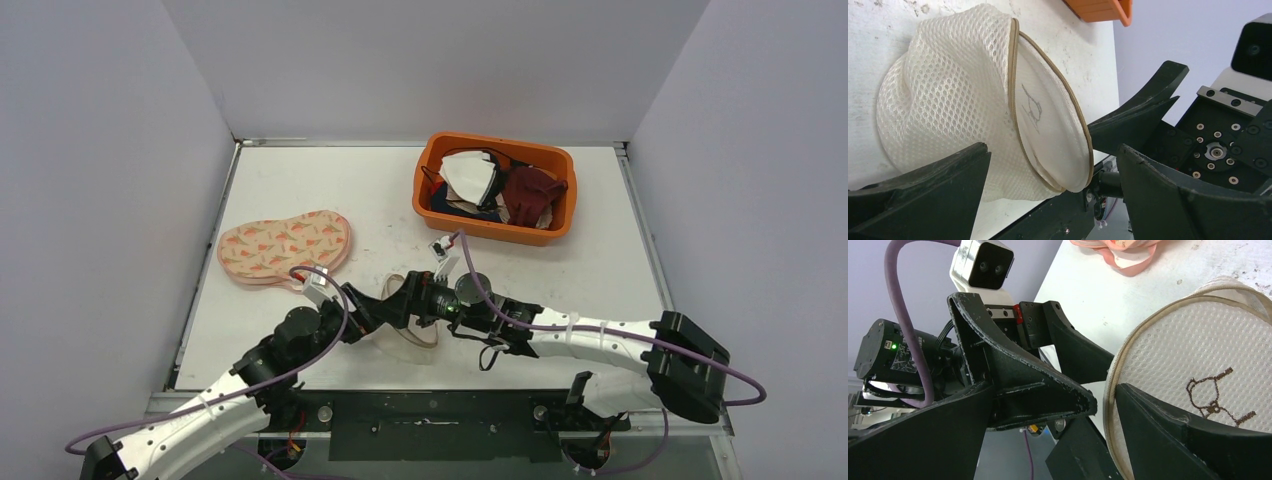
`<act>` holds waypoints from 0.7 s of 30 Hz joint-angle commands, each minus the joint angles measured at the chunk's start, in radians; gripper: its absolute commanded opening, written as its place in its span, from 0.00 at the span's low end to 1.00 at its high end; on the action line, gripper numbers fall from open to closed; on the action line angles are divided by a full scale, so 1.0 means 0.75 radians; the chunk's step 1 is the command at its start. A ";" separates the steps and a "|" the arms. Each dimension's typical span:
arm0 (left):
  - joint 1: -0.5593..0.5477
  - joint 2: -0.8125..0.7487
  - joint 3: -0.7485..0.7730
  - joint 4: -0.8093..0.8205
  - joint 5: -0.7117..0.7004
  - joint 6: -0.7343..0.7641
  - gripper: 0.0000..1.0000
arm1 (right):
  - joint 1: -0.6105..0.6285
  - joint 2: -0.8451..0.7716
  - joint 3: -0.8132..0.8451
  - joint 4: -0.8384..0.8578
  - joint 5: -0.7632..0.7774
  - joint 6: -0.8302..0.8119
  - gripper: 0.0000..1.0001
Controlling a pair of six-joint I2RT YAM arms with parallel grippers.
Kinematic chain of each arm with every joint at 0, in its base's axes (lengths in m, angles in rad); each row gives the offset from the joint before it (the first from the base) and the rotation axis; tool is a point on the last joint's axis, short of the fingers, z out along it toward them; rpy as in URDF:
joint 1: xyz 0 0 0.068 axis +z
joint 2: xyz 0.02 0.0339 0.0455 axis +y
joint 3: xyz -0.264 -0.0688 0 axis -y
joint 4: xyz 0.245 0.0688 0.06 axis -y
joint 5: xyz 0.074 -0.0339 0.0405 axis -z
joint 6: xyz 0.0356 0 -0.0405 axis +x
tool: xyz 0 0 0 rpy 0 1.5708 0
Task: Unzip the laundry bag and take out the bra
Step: Close the laundry bag at the center of the board.
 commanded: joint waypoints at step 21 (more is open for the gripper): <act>0.010 0.246 0.080 0.242 -0.091 -0.045 0.99 | 0.015 -0.419 0.137 -0.518 0.197 -0.234 0.90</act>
